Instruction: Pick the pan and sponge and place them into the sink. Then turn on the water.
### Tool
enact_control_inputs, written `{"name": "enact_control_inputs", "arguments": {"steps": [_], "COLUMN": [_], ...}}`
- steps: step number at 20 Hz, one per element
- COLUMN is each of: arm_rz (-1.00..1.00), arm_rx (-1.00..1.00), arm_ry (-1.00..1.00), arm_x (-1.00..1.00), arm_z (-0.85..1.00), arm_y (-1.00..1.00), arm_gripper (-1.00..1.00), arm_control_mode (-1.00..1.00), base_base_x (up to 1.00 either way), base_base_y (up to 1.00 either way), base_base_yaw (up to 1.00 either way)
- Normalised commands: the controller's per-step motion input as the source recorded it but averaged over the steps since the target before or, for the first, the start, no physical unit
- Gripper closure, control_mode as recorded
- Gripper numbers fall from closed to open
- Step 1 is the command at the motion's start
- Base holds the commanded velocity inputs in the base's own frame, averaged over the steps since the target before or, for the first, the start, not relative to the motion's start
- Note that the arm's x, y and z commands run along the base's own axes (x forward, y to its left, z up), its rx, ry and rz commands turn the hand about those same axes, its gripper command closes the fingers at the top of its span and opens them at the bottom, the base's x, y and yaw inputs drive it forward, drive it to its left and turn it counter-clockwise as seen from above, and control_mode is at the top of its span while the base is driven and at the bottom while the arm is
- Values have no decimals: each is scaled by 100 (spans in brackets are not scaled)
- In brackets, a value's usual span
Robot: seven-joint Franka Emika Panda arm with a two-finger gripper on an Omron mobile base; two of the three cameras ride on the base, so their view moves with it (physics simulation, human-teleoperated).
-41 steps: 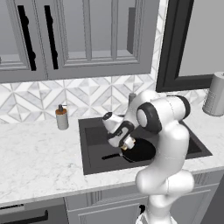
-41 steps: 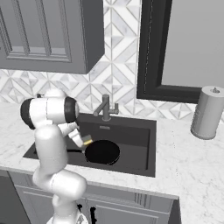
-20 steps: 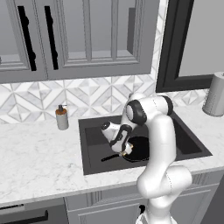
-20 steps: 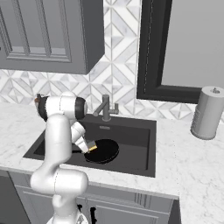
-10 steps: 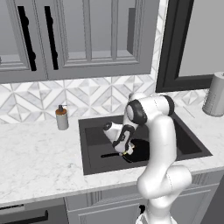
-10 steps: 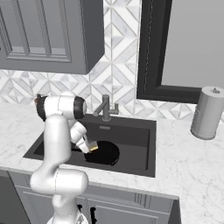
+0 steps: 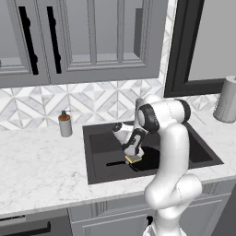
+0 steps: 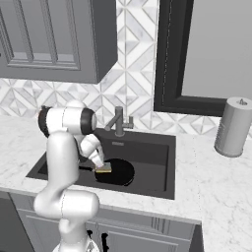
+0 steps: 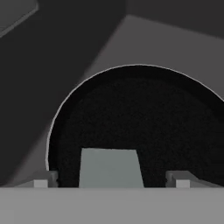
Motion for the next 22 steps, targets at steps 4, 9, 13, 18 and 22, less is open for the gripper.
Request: {"name": "enact_control_inputs", "arguments": {"steps": [4, 9, 13, 18, 22], "arm_rz": [-3, 0, 0, 1, 10], "arm_rx": [0, 0, 1, 0, 0], "arm_ry": [-23, -17, -6, 0, 0], "arm_x": [-67, -82, -83, -52, -17], "arm_z": [76, 94, 96, 100, 100], "arm_y": [13, 23, 18, 5, -1], "arm_gripper": [-100, -100, -100, -100, -100], "arm_control_mode": [-100, -100, -100, -100, -100], "base_base_x": [0, 0, 0, 0, 0], "base_base_y": [0, 0, 0, 0, 0], "base_base_yaw": [0, 0, 0, 0, 0]}}
